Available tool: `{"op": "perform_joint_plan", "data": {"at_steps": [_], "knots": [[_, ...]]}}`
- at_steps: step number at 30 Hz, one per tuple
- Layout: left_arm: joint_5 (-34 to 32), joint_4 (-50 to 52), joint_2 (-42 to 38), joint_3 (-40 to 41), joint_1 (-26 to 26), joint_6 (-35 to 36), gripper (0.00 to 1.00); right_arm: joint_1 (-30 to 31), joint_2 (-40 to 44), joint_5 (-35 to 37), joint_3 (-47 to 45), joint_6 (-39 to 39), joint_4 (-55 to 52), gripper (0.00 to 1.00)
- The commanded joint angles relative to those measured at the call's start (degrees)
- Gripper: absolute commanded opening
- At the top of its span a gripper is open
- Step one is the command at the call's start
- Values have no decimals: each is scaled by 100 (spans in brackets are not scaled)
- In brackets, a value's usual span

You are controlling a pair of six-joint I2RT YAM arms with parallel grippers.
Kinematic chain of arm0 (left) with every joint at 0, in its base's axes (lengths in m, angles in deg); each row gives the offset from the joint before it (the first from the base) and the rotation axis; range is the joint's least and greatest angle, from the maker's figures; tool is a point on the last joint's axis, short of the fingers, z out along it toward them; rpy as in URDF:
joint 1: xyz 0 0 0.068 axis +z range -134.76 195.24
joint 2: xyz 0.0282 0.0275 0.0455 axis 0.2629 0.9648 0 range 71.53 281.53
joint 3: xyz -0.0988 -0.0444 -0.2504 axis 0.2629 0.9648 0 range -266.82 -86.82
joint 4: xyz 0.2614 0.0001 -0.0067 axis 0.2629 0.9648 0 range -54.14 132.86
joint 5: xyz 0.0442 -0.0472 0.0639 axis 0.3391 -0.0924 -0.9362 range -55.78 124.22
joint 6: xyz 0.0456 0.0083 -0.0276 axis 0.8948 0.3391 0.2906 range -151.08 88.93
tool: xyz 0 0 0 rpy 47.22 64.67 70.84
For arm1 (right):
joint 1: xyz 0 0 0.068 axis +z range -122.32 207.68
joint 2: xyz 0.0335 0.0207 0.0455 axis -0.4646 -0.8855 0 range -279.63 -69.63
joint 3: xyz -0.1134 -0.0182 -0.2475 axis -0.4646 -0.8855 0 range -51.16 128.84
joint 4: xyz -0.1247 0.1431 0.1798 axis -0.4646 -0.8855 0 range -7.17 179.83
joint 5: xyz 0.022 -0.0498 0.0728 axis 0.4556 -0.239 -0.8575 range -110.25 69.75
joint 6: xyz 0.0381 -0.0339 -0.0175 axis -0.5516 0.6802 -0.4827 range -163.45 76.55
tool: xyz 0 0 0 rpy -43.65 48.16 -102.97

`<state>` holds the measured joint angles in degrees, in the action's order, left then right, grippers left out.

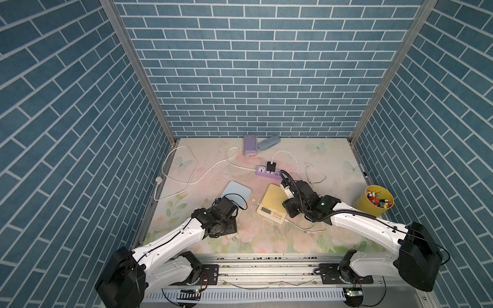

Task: Charge the electronic scale
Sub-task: Pick up the plug from the center of the board.

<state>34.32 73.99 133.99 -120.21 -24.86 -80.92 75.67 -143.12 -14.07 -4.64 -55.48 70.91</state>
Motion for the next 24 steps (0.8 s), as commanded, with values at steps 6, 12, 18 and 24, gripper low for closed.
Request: {"op": "perform_joint_plan", "data": {"at_steps": [6,12,18,24], "knots": [[-56,-679,799,173,-86,-439,66,-25,115,-94,-62,-262,159,43],[-89,-646,1037,32,-232,-295,51,-237,176,-141,-59,-865,93,44],[-289,-377,663,-331,-279,171,31,-557,469,-715,-381,-1422,718,45],[-730,-229,119,-1240,-271,541,26,-539,624,-1486,-902,-1677,2149,48]]}}
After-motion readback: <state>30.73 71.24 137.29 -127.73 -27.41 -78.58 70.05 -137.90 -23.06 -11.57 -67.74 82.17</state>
